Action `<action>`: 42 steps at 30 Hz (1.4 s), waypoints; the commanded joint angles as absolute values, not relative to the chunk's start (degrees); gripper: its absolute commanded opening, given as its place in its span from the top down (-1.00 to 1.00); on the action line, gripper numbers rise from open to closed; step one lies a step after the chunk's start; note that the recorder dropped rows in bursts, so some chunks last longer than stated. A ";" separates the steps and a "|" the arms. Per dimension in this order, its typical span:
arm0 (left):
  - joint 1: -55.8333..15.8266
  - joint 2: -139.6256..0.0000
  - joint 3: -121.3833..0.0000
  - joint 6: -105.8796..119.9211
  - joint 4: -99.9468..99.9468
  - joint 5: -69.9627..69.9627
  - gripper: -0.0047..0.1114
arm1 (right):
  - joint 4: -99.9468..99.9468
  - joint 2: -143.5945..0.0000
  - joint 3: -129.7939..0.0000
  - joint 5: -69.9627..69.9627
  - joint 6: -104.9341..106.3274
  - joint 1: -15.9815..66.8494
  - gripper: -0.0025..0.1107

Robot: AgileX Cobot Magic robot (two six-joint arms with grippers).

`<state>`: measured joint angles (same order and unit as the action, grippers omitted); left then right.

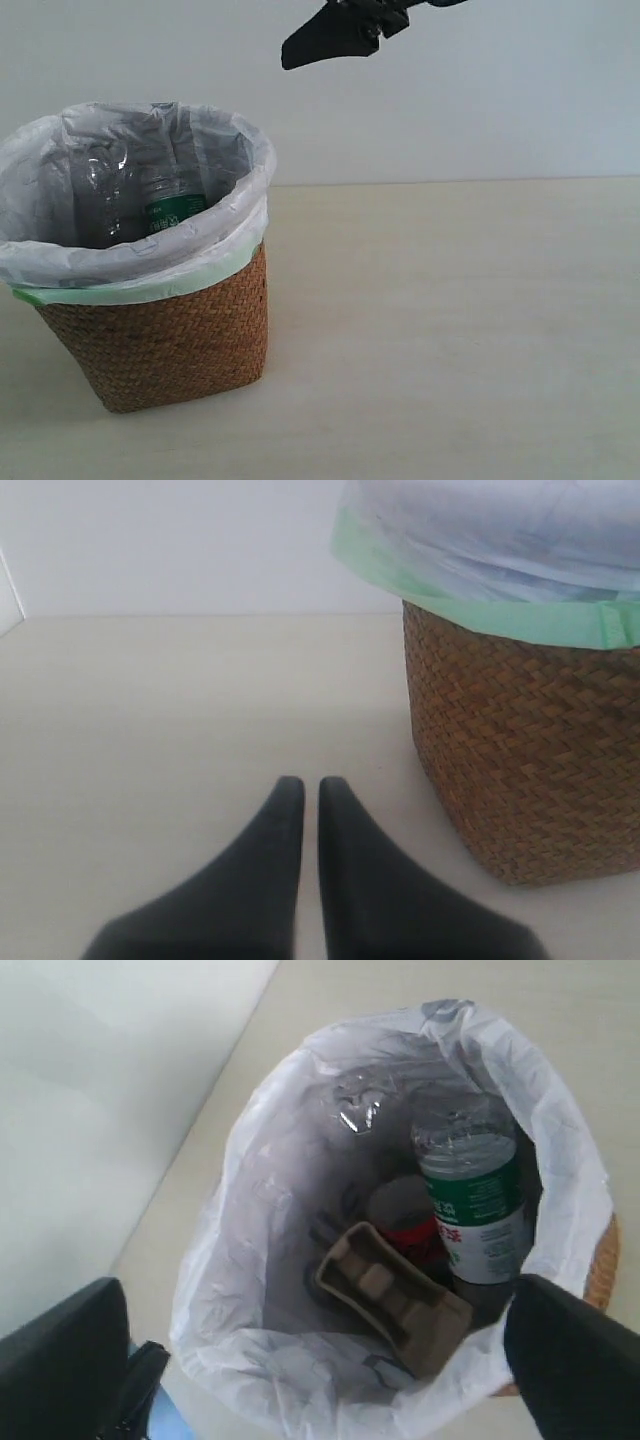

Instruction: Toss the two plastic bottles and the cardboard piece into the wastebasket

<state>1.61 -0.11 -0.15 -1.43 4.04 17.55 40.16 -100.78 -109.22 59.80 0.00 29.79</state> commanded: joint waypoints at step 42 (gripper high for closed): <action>1.26 0.00 0.00 -1.42 3.65 17.63 0.83 | 1.61 -38.56 -52.88 30.99 -4.07 29.88 0.96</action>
<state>1.61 -0.11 -0.15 -1.43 4.04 17.55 2.00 -43.87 -55.46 32.15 -3.81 29.79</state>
